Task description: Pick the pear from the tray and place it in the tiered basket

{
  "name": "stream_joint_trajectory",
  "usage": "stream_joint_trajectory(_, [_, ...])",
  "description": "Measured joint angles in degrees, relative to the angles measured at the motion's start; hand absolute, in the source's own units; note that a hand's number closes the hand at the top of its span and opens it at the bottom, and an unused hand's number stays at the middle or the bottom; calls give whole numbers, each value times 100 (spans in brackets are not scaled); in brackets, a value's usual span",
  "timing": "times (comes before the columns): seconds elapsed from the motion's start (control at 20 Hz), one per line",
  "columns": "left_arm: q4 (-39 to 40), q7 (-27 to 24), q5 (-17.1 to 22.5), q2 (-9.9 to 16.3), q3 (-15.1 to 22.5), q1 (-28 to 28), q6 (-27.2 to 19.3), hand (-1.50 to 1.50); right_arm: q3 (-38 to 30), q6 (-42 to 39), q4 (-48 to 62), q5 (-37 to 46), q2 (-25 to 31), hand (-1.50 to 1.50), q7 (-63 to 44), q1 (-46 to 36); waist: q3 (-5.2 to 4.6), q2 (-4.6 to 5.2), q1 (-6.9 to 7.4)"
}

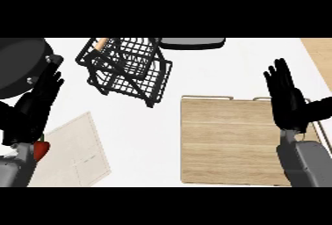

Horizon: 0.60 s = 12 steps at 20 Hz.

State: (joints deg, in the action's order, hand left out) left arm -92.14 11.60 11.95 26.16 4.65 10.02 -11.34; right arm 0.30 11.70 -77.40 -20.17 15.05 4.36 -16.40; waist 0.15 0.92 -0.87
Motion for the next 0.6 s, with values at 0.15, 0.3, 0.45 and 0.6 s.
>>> stream_joint_trajectory(0.15, [191,-19,27,-152,57,30,110,0,-130,-15,-592,44,152,150,240,539,-8,-65,-46])
stream_joint_trajectory(0.3, [325,-64,152,-413,186,-132,169,0,-472,-109,-1303,22,462,150,667,1114,-20,-134,-279])
stream_joint_trajectory(0.45, [140,-134,312,-571,208,-398,188,0,-1297,743,-1144,95,480,-150,757,1617,-5,-178,-528])
stream_joint_trajectory(0.6, [60,-162,401,-711,311,-448,278,0,-1743,1108,-1589,17,137,-150,1206,2372,7,-192,-475])
